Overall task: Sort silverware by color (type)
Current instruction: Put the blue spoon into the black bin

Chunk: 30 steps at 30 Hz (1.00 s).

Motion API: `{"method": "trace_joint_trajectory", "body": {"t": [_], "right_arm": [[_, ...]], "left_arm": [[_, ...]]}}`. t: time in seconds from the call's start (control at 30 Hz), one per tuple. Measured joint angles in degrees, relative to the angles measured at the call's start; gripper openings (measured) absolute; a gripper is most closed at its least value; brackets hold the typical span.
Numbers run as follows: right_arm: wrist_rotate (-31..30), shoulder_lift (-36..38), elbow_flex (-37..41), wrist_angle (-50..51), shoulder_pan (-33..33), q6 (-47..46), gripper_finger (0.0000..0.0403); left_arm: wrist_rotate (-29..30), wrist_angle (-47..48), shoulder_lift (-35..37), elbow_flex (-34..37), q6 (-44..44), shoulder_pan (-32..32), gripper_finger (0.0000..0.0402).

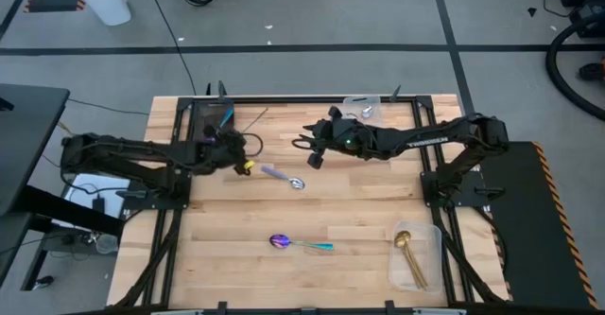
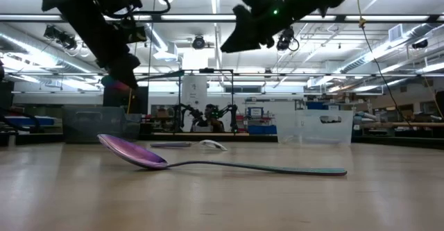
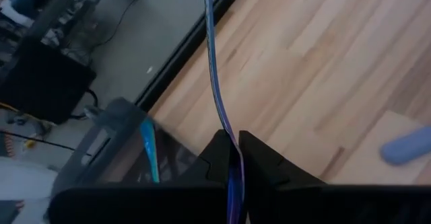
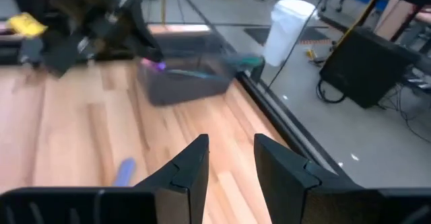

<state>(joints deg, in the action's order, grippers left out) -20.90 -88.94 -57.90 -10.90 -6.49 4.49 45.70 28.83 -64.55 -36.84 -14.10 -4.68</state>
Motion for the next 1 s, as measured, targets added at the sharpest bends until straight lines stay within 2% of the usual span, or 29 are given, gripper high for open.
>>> {"method": "trace_joint_trajectory", "body": {"t": [0.13,0.23,0.47,0.57,0.73,1.0], "right_arm": [[0.1,-1.7,0.0,0.3,-0.8,-1.1,0.0128],[0.2,-1.9,-0.1,2.1,-0.8,-1.8,0.0128],[0.1,-1.8,-0.1,3.5,0.0,-2.6,0.0128],[0.1,-1.8,-0.1,5.1,0.1,-4.0,0.0128],[0.4,-1.8,-0.1,7.6,0.4,-6.0,0.0128],[0.6,-1.8,-0.1,11.1,1.2,-8.0,0.0128]], "left_arm": [[-3.0,-3.9,0.3,0.4,3.6,-3.8,0.0024],[-3.5,-8.3,0.2,3.2,5.7,-6.1,0.0024],[-9.4,-19.5,1.9,9.2,5.8,-13.4,0.0024],[-10.0,-21.4,2.4,10.3,5.7,-16.7,0.0024],[-10.0,-19.8,2.8,10.4,4.5,-21.1,0.0029],[-11.0,-8.1,3.1,10.4,-0.1,-25.8,0.0028]]}}
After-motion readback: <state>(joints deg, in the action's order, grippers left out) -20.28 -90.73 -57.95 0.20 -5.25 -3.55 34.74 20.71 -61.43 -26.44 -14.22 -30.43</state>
